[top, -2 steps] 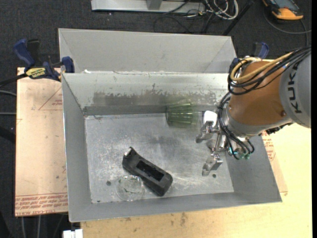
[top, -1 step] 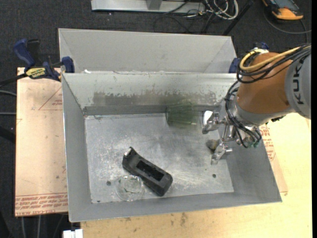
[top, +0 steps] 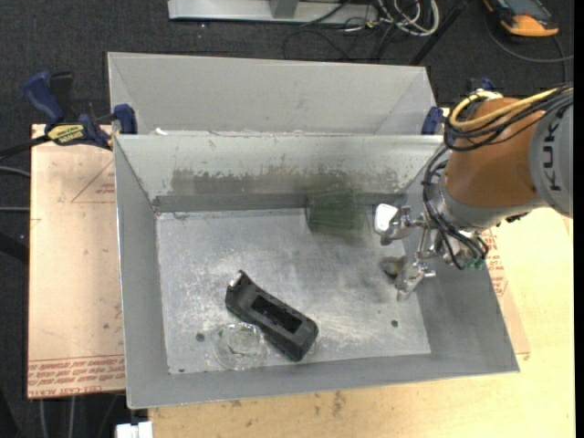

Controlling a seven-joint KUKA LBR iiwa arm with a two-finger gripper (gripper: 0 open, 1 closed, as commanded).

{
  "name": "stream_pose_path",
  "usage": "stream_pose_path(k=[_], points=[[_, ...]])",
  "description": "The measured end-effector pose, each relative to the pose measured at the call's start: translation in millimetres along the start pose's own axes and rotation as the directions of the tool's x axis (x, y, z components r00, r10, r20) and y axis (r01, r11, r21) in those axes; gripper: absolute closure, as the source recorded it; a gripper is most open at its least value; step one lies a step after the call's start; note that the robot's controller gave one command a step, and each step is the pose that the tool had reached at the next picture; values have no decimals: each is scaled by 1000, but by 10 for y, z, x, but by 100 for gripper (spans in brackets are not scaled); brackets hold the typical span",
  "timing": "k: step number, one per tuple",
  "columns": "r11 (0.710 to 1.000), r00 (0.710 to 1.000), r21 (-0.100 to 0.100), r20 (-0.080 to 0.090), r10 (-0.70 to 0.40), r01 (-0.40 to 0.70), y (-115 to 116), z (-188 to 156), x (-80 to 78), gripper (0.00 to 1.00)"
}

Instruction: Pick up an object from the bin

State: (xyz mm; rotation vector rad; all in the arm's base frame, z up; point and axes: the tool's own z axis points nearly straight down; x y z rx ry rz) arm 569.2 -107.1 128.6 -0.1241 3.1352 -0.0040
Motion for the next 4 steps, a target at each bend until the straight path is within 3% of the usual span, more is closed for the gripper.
stream_pose_path(k=[1, 2, 3, 4], points=[[1000, 1000, -5, -3, -27, 27, -106, -166, -212, 0], [999, 999, -5, -1, 42, -42, -460, 535, -373, 100], [999, 999, -5, -1, 41, -41, -460, 535, -373, 100], [1000, 1000, -2, 4, 22, -22, -431, -1037, -622, 100]])
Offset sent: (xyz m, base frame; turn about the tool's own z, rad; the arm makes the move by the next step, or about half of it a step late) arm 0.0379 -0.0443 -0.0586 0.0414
